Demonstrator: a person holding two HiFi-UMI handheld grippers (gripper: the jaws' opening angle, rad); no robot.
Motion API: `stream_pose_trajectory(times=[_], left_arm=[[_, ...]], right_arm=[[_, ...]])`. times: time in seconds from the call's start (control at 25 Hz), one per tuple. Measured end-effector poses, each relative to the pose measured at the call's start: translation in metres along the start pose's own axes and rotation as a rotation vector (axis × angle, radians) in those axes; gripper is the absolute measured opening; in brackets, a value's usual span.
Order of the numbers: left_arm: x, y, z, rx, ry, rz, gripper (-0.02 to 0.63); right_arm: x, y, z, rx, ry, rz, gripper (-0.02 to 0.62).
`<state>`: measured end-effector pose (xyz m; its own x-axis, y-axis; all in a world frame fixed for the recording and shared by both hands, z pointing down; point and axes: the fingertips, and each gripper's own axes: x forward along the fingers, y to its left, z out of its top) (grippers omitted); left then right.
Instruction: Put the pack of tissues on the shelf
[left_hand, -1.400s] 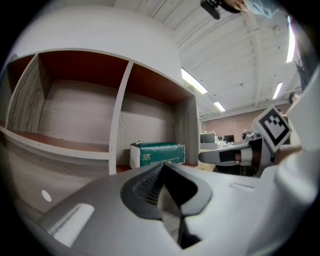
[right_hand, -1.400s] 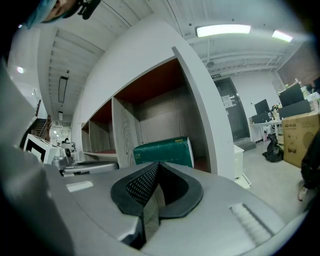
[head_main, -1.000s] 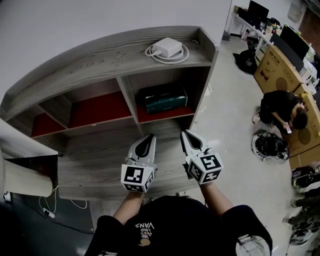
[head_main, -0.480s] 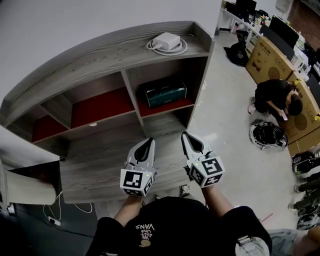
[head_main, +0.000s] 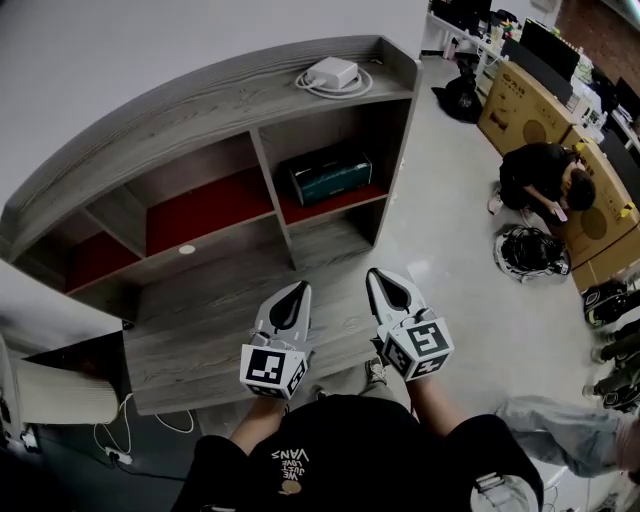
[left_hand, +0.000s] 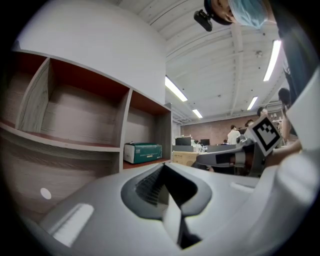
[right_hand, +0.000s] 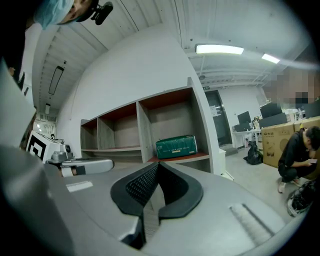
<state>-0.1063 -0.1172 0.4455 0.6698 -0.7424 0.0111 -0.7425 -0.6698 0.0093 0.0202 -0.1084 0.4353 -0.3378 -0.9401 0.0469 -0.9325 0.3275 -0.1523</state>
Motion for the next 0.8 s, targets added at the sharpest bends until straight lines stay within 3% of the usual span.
stream_pose_trajectory(times=[0.28, 0.8], left_arm=[[-0.022, -0.004, -0.007, -0.029, 0.002, -0.03, 0.052], [-0.049, -0.009, -0.008, -0.01, -0.004, -0.071, 0.052]], right_arm=[[-0.018, 0.018, -0.007, 0.003, -0.007, -0.032, 0.003], [-0.039, 0.035, -0.012, 0.017, -0.011, -0.066, 0.003]])
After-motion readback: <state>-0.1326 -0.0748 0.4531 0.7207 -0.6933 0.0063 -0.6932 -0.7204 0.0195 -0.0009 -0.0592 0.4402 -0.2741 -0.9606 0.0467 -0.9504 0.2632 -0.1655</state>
